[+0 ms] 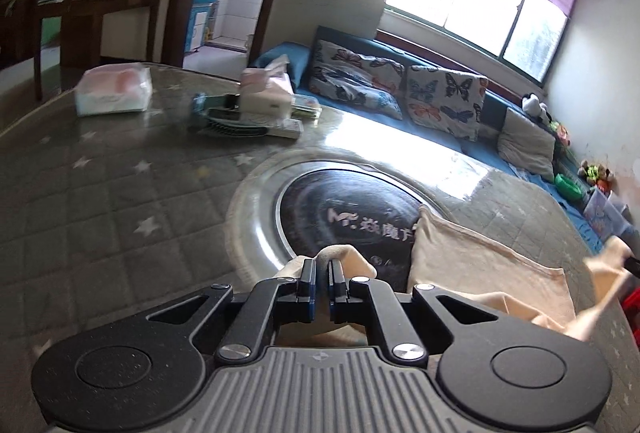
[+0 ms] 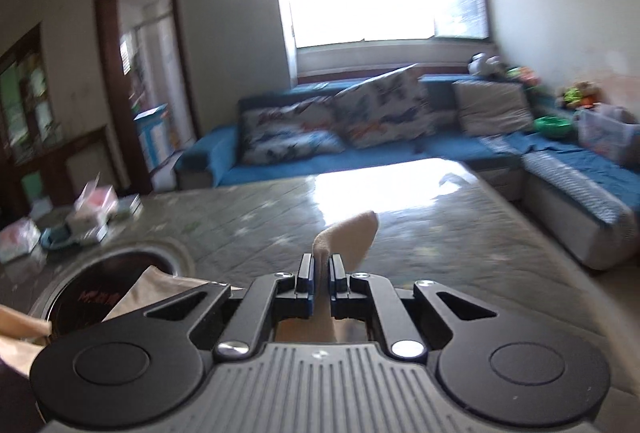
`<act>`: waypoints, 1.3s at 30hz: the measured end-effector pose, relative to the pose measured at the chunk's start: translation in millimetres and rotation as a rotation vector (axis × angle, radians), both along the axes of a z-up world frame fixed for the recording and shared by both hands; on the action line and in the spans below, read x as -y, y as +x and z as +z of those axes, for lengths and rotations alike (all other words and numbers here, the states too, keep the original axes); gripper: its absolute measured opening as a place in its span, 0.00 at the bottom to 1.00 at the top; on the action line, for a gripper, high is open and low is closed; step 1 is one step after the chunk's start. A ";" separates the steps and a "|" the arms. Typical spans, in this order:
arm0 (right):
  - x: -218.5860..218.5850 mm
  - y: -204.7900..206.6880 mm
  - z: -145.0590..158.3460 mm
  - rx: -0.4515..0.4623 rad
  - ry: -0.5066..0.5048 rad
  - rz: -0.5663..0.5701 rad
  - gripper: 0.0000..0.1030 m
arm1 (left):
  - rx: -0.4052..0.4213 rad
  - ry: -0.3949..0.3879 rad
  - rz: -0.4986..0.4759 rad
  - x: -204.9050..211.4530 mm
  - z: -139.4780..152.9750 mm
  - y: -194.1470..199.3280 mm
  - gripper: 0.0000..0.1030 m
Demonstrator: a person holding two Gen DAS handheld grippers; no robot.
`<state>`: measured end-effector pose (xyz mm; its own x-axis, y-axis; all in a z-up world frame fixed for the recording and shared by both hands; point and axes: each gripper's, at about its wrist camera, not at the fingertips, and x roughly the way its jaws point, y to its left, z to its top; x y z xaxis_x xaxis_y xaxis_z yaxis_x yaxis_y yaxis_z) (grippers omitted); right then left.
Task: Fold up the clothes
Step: 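Lift the garment with both grippers and shake it open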
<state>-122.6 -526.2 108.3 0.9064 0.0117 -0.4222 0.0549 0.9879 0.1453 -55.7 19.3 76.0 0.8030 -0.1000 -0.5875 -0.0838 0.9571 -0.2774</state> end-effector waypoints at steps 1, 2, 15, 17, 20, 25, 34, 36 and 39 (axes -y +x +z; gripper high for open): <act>7.5 -11.2 2.1 0.009 0.007 -0.021 0.06 | 0.002 -0.004 0.005 -3.2 0.9 -5.5 0.06; 13.1 -20.2 3.2 0.016 0.014 -0.039 0.06 | 0.003 -0.005 0.008 -5.9 1.7 -11.1 0.06; 84.2 -120.0 -23.6 -0.025 0.097 -0.264 0.03 | -0.073 0.025 0.032 -28.1 -9.9 -53.1 0.02; 93.8 -123.9 -33.9 -0.060 0.105 -0.288 0.04 | -0.069 0.032 0.002 -23.5 -8.5 -55.8 0.03; 100.1 -124.7 -42.1 -0.083 0.099 -0.301 0.07 | -0.044 0.048 -0.067 -8.7 -2.5 -59.8 0.05; 100.4 -108.2 -56.8 -0.141 0.041 -0.300 0.19 | -0.001 0.059 -0.226 32.3 3.5 -59.0 0.08; 110.8 -76.9 -91.6 -0.247 0.012 -0.318 0.28 | 0.041 0.128 -0.515 121.9 -1.2 -46.0 0.39; 108.9 -73.5 -92.4 -0.252 -0.020 -0.313 0.28 | 0.047 0.144 -0.570 137.2 -4.5 -42.7 0.41; 110.2 -65.1 -92.5 -0.257 -0.035 -0.317 0.30 | 0.033 0.189 -0.628 159.0 -14.5 -34.6 0.41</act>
<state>-187.7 -636.5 15.8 0.7277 -0.2695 -0.6307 0.3872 0.9204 0.0535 -90.3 -139.6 61.5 0.6435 -0.4531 -0.6170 0.5127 0.8536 -0.0922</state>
